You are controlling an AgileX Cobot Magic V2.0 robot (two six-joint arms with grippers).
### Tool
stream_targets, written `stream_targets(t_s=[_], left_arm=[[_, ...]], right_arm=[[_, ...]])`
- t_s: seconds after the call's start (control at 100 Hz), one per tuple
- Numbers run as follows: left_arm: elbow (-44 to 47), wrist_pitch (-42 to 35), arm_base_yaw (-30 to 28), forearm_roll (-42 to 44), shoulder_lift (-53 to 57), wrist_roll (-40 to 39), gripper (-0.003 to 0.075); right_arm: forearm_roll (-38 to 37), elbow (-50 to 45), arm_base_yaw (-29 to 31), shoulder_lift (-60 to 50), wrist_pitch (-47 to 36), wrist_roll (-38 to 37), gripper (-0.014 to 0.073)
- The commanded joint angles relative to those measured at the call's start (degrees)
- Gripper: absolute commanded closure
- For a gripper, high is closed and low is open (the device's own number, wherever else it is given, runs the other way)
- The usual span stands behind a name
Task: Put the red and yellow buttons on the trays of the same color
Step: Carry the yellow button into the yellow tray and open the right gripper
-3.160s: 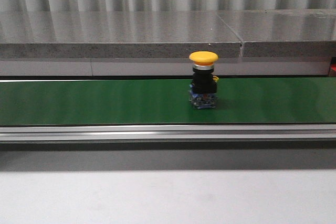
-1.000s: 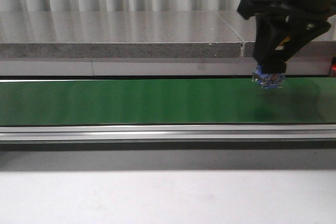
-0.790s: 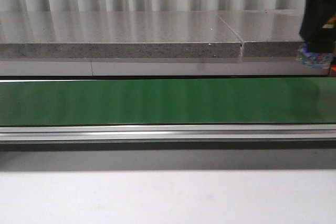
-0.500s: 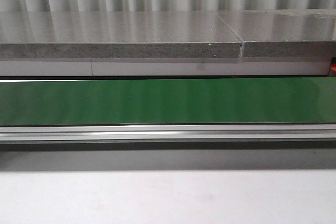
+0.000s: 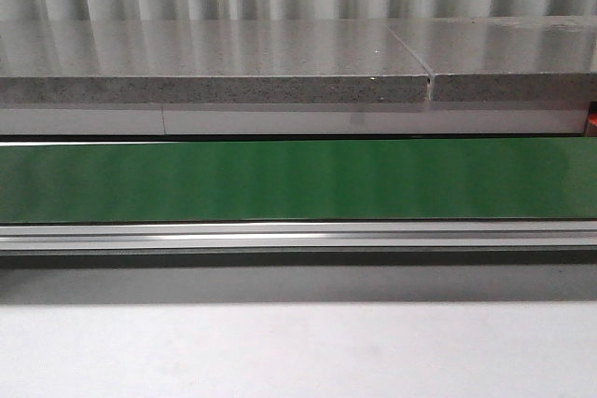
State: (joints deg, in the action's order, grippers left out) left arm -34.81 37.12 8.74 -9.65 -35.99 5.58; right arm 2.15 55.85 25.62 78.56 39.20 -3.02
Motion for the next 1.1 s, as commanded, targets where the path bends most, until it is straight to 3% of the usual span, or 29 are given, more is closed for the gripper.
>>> stream_targets(t_s=[0.0, 0.65, 0.89, 1.09], left_arm=[[-1.38, -3.77, 0.49, -0.94, 0.16, -0.10, 0.0740], [-1.38, -3.77, 0.49, -0.94, 0.16, -0.10, 0.0740], [-1.38, -3.77, 0.49, -0.94, 0.16, -0.10, 0.0740], [-1.38, -3.77, 0.49, -0.94, 0.16, -0.10, 0.0740]], right_arm=[[-0.48, 0.40, 1.81, -0.67, -4.75, -0.15, 0.0381], [-0.43, 0.35, 2.82, 12.89, -9.37, -1.23, 0.0371], [-0.20, 0.35, 2.82, 12.95, -9.60, -1.65, 0.0124], [-0.20, 0.35, 2.82, 11.42, -9.64, -1.81, 0.0117]])
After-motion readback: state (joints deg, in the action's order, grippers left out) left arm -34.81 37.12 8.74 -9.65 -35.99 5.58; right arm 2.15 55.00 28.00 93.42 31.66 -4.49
